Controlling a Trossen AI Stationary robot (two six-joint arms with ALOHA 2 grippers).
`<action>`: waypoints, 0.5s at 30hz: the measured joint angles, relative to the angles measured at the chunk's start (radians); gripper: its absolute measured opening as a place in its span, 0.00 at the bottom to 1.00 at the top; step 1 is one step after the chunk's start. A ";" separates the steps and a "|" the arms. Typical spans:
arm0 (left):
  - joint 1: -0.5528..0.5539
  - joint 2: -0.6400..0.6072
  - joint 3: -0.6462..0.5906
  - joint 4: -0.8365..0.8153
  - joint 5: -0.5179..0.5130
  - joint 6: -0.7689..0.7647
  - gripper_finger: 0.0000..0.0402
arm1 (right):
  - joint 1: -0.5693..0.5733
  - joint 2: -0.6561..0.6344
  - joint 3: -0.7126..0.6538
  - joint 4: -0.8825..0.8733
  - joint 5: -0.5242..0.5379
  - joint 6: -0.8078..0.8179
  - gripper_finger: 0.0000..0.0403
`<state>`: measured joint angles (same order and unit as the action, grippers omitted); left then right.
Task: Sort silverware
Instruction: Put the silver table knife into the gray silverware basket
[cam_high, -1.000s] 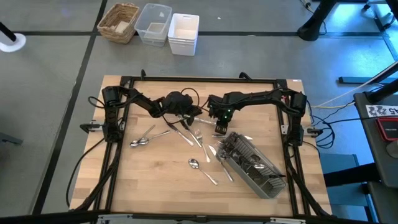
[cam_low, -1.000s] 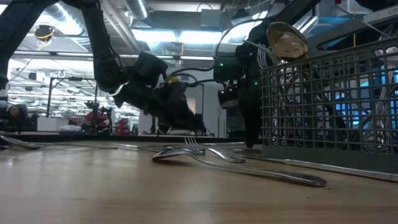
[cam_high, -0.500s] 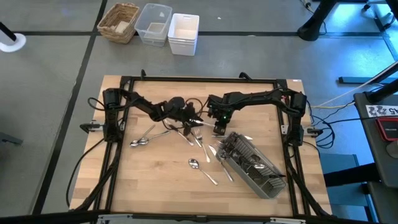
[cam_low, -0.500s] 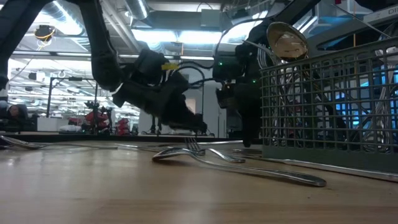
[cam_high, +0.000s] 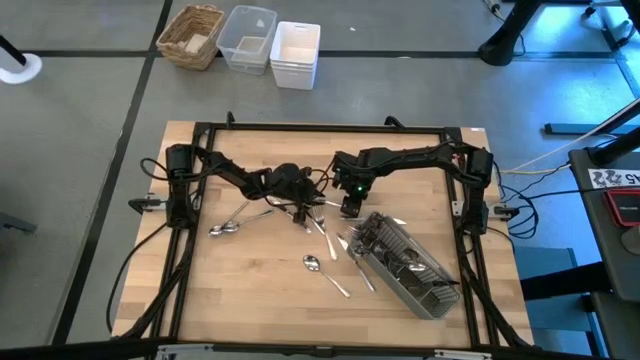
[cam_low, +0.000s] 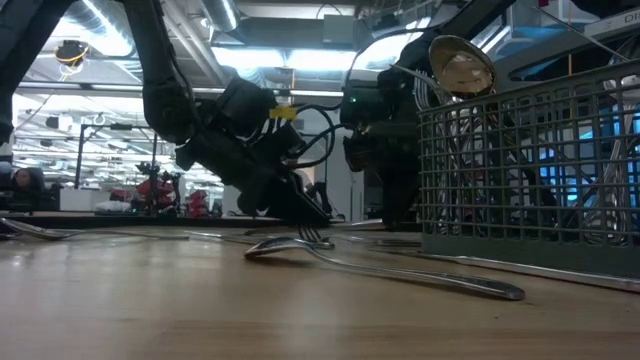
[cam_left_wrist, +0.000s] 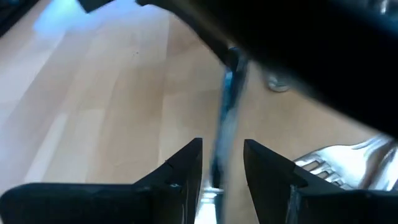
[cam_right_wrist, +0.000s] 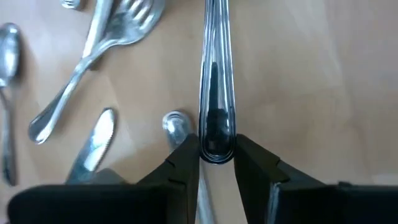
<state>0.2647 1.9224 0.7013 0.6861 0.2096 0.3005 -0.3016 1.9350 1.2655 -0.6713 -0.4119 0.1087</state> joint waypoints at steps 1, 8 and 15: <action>-0.003 0.000 0.000 0.000 -0.012 0.003 0.28 | 0.000 0.000 0.000 0.002 -0.016 0.001 0.22; -0.008 0.000 0.000 -0.004 -0.019 0.060 0.28 | 0.000 0.000 0.000 0.041 -0.063 0.068 0.22; -0.028 0.000 0.001 -0.049 -0.024 0.073 0.28 | 0.000 0.000 0.000 0.051 -0.110 0.092 0.22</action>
<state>0.2369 1.9224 0.7021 0.6368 0.1861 0.3736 -0.3012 1.9347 1.2659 -0.6205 -0.5224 0.2005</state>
